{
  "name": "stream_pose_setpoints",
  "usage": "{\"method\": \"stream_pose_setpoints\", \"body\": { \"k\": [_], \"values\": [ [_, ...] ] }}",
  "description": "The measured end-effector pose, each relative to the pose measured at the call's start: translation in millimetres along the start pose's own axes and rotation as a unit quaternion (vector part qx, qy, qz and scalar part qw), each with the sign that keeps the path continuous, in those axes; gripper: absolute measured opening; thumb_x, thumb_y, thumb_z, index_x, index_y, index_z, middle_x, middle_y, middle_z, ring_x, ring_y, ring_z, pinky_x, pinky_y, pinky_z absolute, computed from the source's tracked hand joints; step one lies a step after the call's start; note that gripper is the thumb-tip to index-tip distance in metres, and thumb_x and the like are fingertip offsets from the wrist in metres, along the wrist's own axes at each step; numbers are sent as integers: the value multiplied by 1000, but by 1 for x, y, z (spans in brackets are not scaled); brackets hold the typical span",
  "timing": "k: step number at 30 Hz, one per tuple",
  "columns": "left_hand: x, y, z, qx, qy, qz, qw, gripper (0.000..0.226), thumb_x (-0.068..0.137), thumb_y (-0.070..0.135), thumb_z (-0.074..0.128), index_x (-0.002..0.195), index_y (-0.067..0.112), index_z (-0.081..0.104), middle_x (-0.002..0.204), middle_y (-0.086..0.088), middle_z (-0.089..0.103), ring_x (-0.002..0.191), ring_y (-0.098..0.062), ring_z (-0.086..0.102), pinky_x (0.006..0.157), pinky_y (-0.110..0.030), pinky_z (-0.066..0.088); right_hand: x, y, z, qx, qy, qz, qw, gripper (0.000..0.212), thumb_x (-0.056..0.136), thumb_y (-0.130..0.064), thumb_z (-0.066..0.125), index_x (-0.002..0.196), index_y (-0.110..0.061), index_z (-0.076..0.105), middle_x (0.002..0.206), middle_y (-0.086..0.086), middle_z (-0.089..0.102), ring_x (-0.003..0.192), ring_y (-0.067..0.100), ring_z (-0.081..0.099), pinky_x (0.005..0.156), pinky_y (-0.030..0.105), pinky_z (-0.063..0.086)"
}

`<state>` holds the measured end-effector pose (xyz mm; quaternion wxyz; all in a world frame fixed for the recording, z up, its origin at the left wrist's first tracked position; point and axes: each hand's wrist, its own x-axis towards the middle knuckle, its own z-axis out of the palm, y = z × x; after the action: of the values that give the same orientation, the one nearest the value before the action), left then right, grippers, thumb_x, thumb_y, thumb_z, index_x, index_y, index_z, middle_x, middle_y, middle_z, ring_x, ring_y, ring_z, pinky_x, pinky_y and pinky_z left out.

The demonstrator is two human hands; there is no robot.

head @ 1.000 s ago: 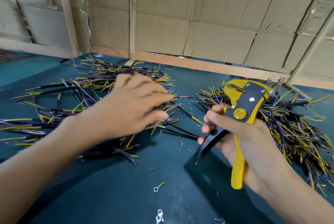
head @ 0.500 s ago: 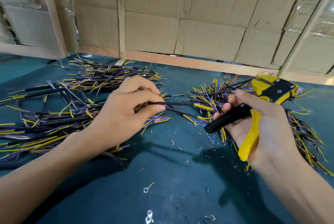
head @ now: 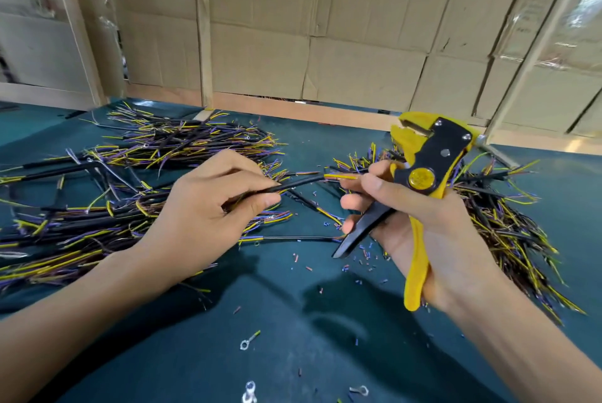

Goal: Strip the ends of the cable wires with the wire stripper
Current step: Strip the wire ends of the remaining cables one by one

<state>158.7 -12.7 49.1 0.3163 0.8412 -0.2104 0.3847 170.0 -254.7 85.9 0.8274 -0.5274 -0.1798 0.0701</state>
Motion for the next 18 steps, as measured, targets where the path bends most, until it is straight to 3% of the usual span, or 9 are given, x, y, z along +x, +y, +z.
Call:
{"method": "stream_pose_setpoints", "body": {
  "k": [3, 5, 11, 15, 18],
  "values": [
    [2, 0, -3, 23, 12, 27, 999, 12, 90, 18, 74, 99, 12, 77, 96, 2, 63, 90, -11, 61, 83, -20, 44, -1, -2, 1, 12, -4, -2, 1000, 11, 79, -5, 71, 89, -7, 67, 90, 26, 70, 75, 33, 70, 60, 43, 55],
    [2, 0, -4, 21, 0, 35, 999, 17, 90, 21, 70, 102, 12, 77, 96, 2, 63, 90, -10, 61, 83, -19, 45, -1, -1, 0, 2, 1, -10, 1000, 15, 79, 1, 73, 90, -7, 66, 89, 25, 70, 76, 34, 71, 60, 43, 55],
    [2, 1, -8, -2, -89, 27, 996, 27, 94, 29, 63, 118, 20, 72, 102, 5, 62, 91, -16, 64, 80, -32, 49, -1, 3, 1, -31, 42, -39, 998, 19, 79, 2, 70, 95, -4, 60, 77, 15, 66, 73, 37, 69, 62, 43, 56],
    [4, 0, -12, 4, -131, 14, 991, 40, 96, 46, 56, 134, 35, 57, 104, 17, 56, 95, -9, 57, 85, -19, 43, 1, 8, -3, -42, 93, -47, 994, 15, 86, 7, 67, 92, -6, 63, 73, 13, 66, 66, 33, 67, 64, 46, 57],
    [5, -3, -16, 1, -120, 0, 993, 41, 91, 44, 65, 129, 30, 62, 100, 16, 59, 93, -6, 57, 83, -11, 41, 3, 9, -6, -7, 135, -50, 990, 14, 87, 5, 68, 93, -6, 63, 78, 18, 64, 67, 31, 67, 64, 43, 57]
  ]
}}
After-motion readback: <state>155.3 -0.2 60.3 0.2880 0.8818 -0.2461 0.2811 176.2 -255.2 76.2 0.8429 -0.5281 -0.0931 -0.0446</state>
